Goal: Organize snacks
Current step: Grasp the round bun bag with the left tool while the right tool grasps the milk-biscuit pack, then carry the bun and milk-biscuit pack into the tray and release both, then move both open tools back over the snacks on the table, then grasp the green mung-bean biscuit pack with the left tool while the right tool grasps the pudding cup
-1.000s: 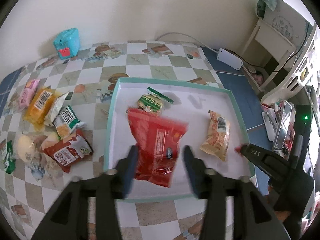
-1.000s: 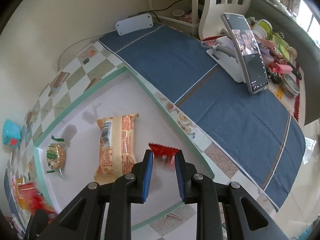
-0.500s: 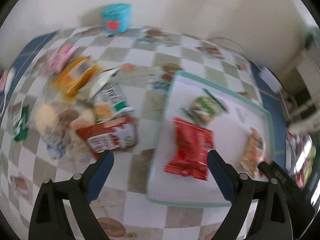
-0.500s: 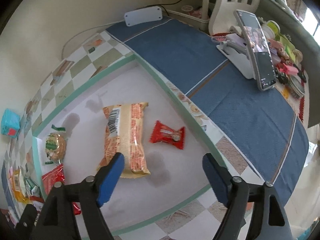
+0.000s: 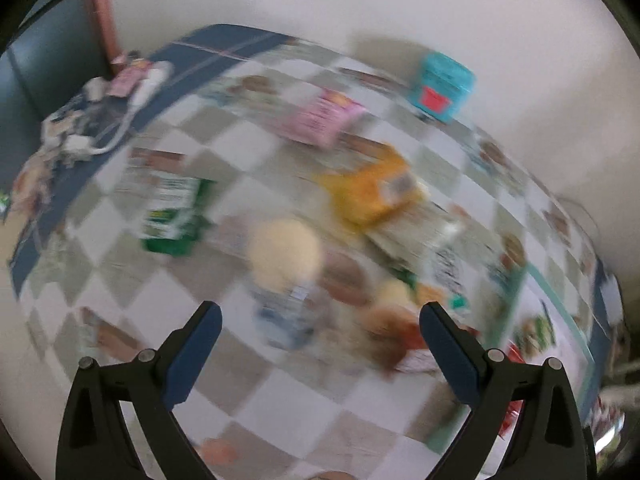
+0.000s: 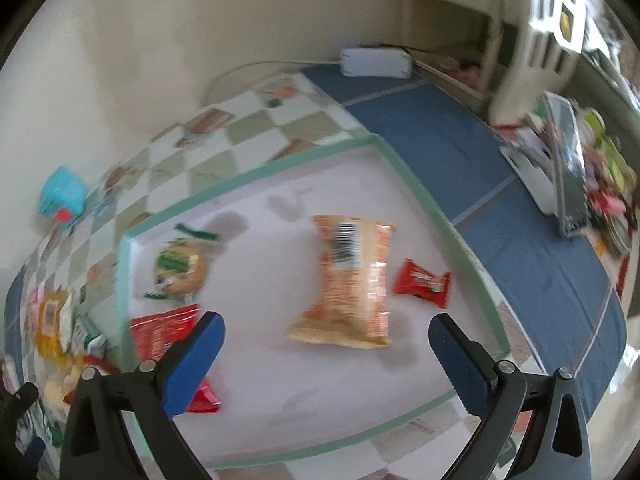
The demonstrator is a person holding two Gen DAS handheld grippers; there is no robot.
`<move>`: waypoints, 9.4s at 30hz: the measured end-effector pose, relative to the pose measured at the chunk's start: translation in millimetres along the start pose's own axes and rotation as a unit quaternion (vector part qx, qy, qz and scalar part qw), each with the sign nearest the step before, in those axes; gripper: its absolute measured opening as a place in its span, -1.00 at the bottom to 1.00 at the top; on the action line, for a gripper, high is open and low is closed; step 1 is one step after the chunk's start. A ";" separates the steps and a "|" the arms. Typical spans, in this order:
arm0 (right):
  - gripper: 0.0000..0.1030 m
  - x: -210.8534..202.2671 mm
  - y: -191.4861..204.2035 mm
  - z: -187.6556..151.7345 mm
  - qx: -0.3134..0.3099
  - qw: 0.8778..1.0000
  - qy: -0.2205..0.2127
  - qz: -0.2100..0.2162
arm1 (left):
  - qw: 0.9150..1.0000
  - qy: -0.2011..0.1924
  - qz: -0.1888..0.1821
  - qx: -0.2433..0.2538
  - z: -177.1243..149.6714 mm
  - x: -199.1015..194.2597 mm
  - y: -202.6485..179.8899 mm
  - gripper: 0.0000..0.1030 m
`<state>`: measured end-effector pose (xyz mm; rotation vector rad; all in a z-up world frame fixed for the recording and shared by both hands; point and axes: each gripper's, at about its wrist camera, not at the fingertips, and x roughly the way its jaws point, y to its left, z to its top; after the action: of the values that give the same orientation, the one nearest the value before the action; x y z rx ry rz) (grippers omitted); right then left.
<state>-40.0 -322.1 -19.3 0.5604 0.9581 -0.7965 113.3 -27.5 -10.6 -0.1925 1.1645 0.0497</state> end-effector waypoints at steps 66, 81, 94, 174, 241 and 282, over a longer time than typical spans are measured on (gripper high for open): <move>0.52 40.7 223.5 -82.2 -0.311 0.933 0.078 0.165 | 0.989 0.086 -0.010 -0.120 26.0 67.3 90.4 0.92; 0.31 39.7 207.9 -62.1 -0.252 0.940 0.103 0.205 | 0.991 0.074 -0.057 -0.098 43.4 91.0 47.6 0.92; 0.31 20.7 205.6 -53.4 -0.245 0.941 0.087 0.214 | 0.988 0.078 -0.065 -0.114 44.1 98.4 52.4 0.51; 0.66 46.9 -39.9 71.6 0.077 0.993 0.053 0.067 | 0.969 0.056 -0.172 0.166 -41.1 5.0 -167.7 0.76; 1.00 0.9 210.7 -66.1 -0.190 0.962 0.082 0.179 | 0.995 0.047 0.042 -0.073 56.0 34.4 143.7 0.94; 0.23 43.3 234.8 -76.0 -0.185 0.953 0.119 0.206 | 0.995 0.045 0.067 -0.055 72.7 98.2 118.6 -0.17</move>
<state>124.8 -141.8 -75.5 0.5091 1.1312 -0.1659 201.7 96.0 -87.7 -0.2154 1.2652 0.2249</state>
